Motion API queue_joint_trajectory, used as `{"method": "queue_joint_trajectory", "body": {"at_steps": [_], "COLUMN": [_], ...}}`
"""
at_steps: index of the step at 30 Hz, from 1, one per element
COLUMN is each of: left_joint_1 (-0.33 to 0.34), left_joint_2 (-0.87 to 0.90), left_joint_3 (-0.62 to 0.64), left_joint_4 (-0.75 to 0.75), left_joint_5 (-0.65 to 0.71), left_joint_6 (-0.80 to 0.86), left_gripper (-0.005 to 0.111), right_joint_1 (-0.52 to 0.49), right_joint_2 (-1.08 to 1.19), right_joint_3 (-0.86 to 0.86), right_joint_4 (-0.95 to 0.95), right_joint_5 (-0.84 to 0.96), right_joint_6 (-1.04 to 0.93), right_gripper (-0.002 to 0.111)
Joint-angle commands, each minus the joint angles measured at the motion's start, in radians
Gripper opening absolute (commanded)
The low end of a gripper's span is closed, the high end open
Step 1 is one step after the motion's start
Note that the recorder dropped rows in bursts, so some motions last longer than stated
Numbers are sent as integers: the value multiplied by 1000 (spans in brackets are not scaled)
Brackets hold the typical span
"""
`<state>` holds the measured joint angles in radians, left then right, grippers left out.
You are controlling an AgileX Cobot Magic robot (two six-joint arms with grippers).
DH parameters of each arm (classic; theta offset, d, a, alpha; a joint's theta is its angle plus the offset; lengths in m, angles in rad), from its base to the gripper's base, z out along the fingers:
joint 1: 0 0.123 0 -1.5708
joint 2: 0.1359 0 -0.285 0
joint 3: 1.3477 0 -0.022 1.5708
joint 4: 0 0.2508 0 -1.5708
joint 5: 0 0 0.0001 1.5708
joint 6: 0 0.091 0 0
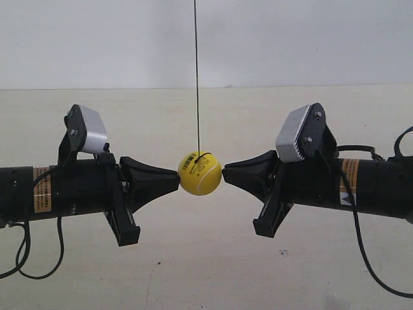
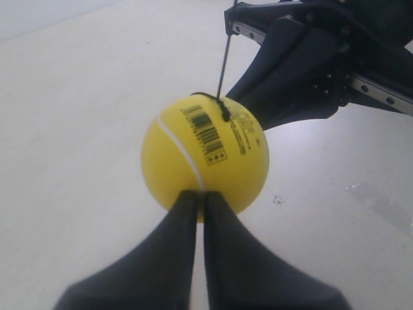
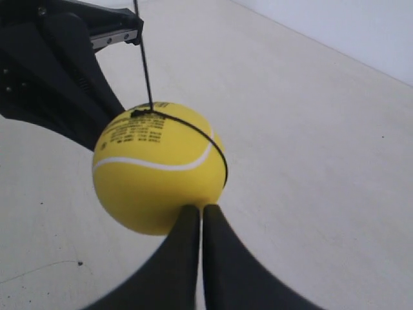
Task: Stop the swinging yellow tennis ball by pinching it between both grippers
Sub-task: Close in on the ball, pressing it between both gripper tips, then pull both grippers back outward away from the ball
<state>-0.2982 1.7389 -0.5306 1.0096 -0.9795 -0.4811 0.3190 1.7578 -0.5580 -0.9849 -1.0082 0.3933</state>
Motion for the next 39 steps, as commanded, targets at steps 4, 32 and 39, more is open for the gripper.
{"method": "queue_joint_trajectory", "body": {"at_steps": [4, 32, 39], "left_joint_1": [-4, -2, -2], "left_joint_2": [2, -168, -209], "left_joint_3": [-5, -3, 11], "left_joint_4": [-6, -89, -101], "left_joint_5": [5, 357, 382], "left_joint_6": [4, 4, 0], "left_gripper": [5, 5, 5], "right_joint_1": [2, -1, -4], "right_joint_2": [-1, -7, -63], "right_joint_3": [-2, -2, -2], "right_joint_4": [6, 163, 165], "right_joint_5": [-4, 151, 230], "right_joint_6": [-10, -149, -153], "right_gripper": [0, 0, 0]}}
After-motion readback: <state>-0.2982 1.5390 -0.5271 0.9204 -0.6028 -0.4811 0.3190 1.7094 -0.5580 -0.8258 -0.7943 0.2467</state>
